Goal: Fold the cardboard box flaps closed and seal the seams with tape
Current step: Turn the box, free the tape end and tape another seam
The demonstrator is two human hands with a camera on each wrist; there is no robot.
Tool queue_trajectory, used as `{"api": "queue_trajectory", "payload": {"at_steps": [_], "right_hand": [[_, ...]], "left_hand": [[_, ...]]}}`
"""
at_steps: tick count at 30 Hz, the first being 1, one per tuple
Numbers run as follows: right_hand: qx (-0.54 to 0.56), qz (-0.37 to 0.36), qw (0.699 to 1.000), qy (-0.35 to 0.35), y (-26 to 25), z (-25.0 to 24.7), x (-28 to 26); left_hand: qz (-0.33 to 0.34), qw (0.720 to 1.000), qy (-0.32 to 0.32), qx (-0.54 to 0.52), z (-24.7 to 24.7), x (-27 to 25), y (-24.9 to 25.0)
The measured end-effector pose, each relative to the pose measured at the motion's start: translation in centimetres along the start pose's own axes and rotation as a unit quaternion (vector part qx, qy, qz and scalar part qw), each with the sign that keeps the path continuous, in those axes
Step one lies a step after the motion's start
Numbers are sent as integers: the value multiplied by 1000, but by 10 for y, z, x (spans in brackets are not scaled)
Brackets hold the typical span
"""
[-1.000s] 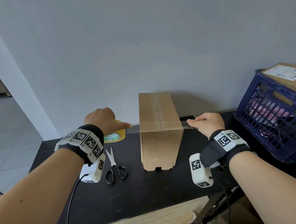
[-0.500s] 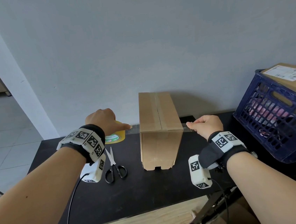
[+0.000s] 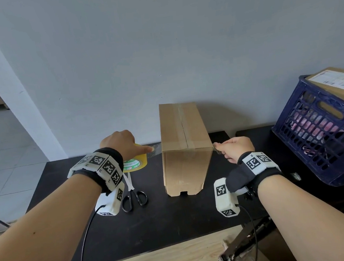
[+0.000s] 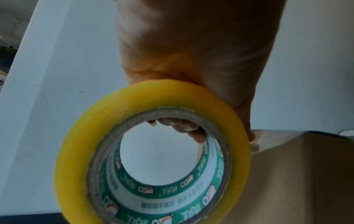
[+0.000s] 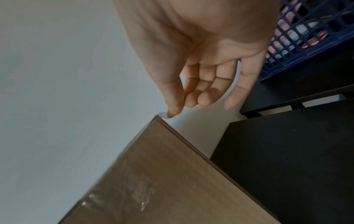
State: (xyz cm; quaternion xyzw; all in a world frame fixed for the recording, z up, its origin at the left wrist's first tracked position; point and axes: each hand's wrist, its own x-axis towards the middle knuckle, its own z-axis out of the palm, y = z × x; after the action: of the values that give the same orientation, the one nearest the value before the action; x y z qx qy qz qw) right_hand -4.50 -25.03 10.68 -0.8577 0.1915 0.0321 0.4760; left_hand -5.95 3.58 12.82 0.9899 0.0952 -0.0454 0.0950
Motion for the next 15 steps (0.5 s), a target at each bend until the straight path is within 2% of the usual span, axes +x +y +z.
{"api": "queue_trajectory", "payload": {"at_steps": [11, 15], "right_hand": [[-96, -5, 995, 5, 6, 20, -6], [-109, -32, 991, 72, 11, 19, -8]], "left_hand": [[9, 1000, -18, 17, 5, 0, 7], [9, 1000, -22, 9, 7, 0, 3]]}}
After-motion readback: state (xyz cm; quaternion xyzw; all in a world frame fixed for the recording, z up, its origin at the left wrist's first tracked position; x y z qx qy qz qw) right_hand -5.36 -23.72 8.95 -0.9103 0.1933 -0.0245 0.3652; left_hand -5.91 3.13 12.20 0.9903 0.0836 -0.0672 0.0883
